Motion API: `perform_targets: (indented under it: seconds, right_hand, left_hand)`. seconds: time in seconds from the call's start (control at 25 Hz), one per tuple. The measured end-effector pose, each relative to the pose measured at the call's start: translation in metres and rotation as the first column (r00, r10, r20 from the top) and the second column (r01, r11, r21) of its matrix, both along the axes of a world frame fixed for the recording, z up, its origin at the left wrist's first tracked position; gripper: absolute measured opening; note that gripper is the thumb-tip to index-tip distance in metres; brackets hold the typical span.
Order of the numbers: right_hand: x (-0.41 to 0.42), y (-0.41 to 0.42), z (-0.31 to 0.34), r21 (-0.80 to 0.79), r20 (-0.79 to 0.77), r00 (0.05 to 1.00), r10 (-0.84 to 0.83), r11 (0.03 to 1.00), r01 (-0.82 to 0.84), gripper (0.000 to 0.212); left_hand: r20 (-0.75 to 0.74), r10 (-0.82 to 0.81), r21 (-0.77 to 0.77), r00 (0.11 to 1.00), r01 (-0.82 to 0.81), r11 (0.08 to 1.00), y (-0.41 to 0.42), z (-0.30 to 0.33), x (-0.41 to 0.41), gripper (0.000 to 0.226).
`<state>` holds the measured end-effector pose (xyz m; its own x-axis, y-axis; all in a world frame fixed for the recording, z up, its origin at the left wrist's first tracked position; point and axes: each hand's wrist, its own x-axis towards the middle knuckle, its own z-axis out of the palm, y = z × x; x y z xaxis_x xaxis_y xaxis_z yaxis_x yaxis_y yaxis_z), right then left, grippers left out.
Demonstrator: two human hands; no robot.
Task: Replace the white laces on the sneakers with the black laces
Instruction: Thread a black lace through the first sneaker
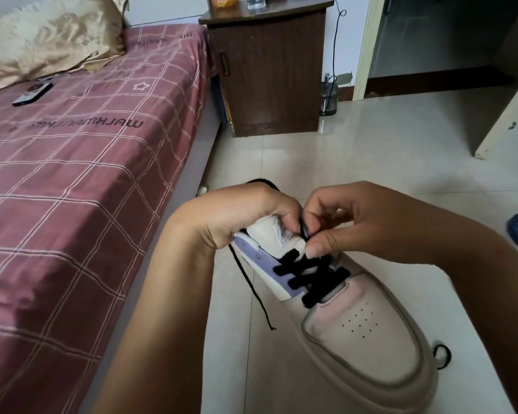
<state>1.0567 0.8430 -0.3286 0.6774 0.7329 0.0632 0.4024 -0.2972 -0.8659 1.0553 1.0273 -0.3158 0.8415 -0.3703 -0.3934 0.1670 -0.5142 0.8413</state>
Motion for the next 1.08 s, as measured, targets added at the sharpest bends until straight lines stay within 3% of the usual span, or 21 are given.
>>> perform_targets:
  seconds: [0.12, 0.2, 0.28, 0.36, 0.44, 0.52, 0.6, 0.72, 0.88, 1.0, 1.08]
  right_hand:
    - [0.003, -0.002, -0.003, -0.089, 0.035, 0.999, -0.009, 0.996, 0.013, 0.033]
    - [0.009, -0.006, -0.007, -0.140, 0.097, 0.993, -0.069, 0.987, 0.082, 0.028]
    - [0.019, -0.005, -0.015, -0.219, 0.297, 0.938, -0.176, 0.944, 0.246, 0.021]
    - [0.025, -0.002, -0.024, -0.233, 0.440, 0.861, -0.253, 0.894, 0.382, 0.018]
    - [0.029, -0.001, -0.028, -0.124, 0.363, 0.866, -0.345, 0.903, 0.412, 0.010]
    - [0.033, -0.002, -0.026, 0.001, 0.235, 0.885, -0.401, 0.911, 0.413, 0.004]
    - [0.036, 0.000, -0.028, -0.016, 0.174, 0.913, -0.368, 0.926, 0.376, 0.017]
    - [0.031, 0.014, -0.041, -0.144, 0.149, 0.939, -0.309, 0.933, 0.330, 0.034]
    - [0.031, 0.020, -0.047, -0.179, 0.303, 0.913, -0.272, 0.925, 0.335, 0.023]
    - [0.030, 0.022, -0.051, -0.073, 0.335, 0.885, -0.324, 0.927, 0.367, 0.007]
    - [0.029, 0.024, -0.055, 0.048, 0.229, 0.884, -0.408, 0.911, 0.409, 0.001]
  left_hand:
    - [0.050, -0.041, 0.061, 0.998, 0.038, 0.997, 0.004, -0.003, 0.002, 0.018]
    - [0.040, -0.056, -0.040, 0.998, 0.058, 0.998, 0.008, -0.005, 0.001, 0.025]
    - [0.087, -0.051, -0.142, 0.995, 0.063, 0.988, 0.011, -0.013, 0.002, 0.039]
    - [0.192, 0.014, -0.119, 0.981, 0.009, 0.993, 0.008, -0.025, 0.005, 0.043]
    - [0.287, 0.054, -0.025, 0.957, -0.049, 0.998, 0.007, -0.037, 0.012, 0.035]
    - [0.321, -0.027, 0.113, 0.947, -0.010, 0.994, 0.007, -0.045, 0.019, 0.031]
    - [0.335, -0.106, 0.185, 0.936, 0.045, 0.982, 0.005, -0.048, 0.020, 0.028]
    - [0.404, -0.086, 0.106, 0.911, 0.047, 0.993, 0.001, -0.049, 0.015, 0.035]
    - [0.365, -0.035, 0.014, 0.930, 0.033, 0.999, 0.004, -0.056, 0.012, 0.041]
    - [0.292, -0.050, -0.023, 0.955, 0.059, 0.998, 0.008, -0.060, 0.014, 0.016]
    - [0.266, -0.038, -0.070, 0.963, 0.058, 0.996, 0.011, -0.061, 0.016, 0.008]
